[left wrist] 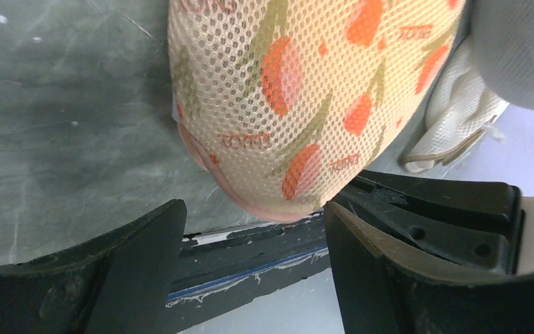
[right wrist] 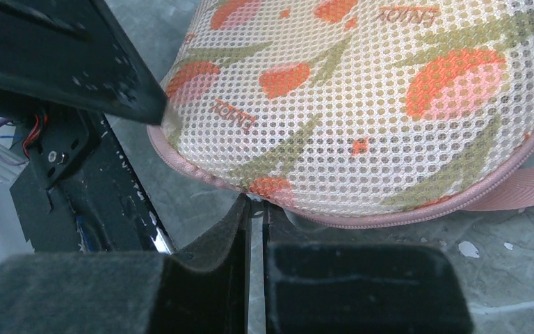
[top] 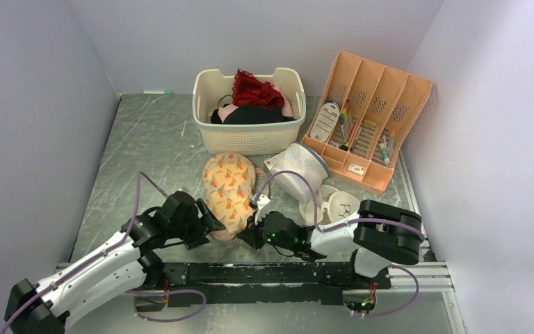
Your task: Unzip the laundry bag and remove the bra
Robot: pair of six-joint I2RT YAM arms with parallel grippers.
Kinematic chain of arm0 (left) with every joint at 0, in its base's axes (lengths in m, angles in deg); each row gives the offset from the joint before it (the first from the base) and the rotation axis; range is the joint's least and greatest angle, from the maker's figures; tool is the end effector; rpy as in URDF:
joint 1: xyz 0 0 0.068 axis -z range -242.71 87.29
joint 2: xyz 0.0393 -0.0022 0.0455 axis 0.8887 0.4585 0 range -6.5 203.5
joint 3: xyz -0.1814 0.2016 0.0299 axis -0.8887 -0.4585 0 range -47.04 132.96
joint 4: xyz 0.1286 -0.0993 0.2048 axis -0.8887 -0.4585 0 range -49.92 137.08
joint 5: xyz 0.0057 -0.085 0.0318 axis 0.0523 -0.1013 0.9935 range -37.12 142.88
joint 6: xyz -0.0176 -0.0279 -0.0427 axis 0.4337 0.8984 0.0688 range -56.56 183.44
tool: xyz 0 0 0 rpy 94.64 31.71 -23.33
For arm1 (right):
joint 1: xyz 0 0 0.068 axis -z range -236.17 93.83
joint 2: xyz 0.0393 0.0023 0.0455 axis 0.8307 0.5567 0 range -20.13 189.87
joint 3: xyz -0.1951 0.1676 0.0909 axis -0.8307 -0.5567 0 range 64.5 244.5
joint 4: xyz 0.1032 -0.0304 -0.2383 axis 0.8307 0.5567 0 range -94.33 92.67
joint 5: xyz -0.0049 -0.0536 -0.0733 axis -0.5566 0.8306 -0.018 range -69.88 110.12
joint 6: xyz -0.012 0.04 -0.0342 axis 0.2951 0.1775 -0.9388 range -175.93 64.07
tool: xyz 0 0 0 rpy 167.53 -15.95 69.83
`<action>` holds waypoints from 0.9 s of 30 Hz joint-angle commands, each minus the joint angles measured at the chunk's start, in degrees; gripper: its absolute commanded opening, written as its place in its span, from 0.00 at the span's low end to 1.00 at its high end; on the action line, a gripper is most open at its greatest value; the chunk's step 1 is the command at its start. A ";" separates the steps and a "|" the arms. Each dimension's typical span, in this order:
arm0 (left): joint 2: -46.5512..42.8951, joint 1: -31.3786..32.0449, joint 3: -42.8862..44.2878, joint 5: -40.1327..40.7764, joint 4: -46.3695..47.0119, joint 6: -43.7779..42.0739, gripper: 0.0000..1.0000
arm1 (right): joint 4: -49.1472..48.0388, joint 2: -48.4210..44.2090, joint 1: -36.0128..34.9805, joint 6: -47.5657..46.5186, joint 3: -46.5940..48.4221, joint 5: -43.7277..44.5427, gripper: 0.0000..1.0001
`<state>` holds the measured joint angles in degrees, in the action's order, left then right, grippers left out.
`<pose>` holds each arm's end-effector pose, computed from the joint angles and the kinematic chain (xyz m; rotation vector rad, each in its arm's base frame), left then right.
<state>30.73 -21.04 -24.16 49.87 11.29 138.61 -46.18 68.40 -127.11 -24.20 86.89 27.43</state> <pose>0.0975 -0.0893 0.1865 -0.7506 2.5821 -0.8675 0.0914 0.2509 0.1326 -0.6351 2.0464 0.9940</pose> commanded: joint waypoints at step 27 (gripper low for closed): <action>3.29 -1.56 -3.95 11.67 1.19 -4.35 0.07 | 13.35 -9.62 12.83 -3.32 -4.62 6.50 0.00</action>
<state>36.06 -21.61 -29.78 54.51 21.04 136.69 -39.49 62.12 -120.31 -24.07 83.33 31.04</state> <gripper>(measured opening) 0.090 0.043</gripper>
